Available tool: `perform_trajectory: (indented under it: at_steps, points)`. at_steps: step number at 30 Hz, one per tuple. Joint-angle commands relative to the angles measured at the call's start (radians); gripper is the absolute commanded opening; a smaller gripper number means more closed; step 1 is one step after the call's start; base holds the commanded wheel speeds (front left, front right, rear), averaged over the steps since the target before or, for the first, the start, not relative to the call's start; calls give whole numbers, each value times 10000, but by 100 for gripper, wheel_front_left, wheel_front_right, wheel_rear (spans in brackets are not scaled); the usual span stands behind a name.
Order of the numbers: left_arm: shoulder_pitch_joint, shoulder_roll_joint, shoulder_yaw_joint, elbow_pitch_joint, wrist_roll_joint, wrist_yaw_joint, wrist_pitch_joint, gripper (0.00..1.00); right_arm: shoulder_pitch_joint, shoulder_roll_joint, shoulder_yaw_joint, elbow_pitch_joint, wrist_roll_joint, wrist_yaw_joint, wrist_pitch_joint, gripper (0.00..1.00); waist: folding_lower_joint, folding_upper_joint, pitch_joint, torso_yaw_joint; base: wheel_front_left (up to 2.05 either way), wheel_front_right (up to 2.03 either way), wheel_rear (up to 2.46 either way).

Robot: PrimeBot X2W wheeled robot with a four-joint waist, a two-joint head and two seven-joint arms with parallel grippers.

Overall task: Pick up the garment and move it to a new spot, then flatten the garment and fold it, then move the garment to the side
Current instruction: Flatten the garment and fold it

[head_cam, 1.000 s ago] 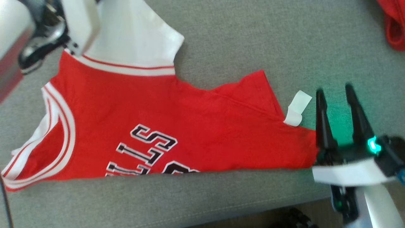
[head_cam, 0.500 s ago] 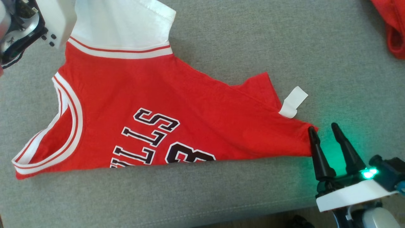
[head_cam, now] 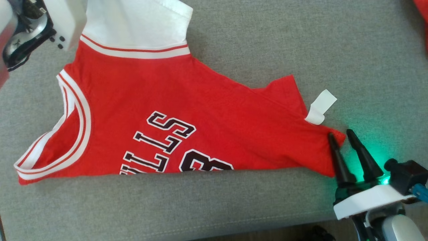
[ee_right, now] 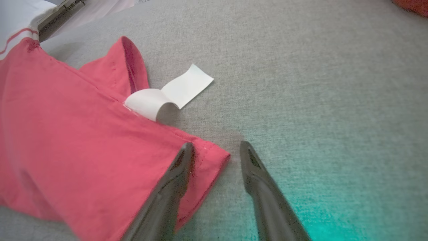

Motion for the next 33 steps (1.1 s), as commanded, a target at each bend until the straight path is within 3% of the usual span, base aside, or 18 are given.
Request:
perform_trajectory:
  at_steps: [1, 2, 8, 14, 20, 27, 33]
  points:
    - [-564, 249, 460, -135, 79, 15, 7, 0, 73, -43, 215, 0, -107, 65, 210, 30, 0, 0, -50, 26, 0, 0, 0]
    - [-497, 222, 460, -132, 99, 15, 13, 0, 126, -31, 194, -6, -163, 65, 276, 0, 0, 0, -99, 37, 0, 0, 0]
    - [-284, 287, 460, -144, 199, 15, -60, 0, 492, -118, 61, -520, -505, 65, 340, 0, 0, 0, -366, 0, 0, 0, 0]
    - [-243, 445, 460, -302, 449, 15, -850, 0, 474, -397, -356, -1639, -1094, 65, 8, 0, 0, 0, -1090, 26, 0, 0, 0]
    - [-501, 677, 612, -692, 127, 15, -1366, 0, -94, -891, -842, -3424, -1599, 65, 1024, 0, 0, 0, -1912, 269, 0, 0, 0]
    - [-1468, 732, 865, -835, -104, 15, -1300, 0, -3471, -1505, -1334, -3833, -1901, 65, 2486, 0, 0, 0, -1771, 830, 0, 0, 0]
    - [-3291, 343, 1201, 65, 83, 15, -1713, 0, -8171, -3032, -197, -1578, -1315, 65, 3418, 0, 0, 0, -774, 1139, 0, 0, 0]
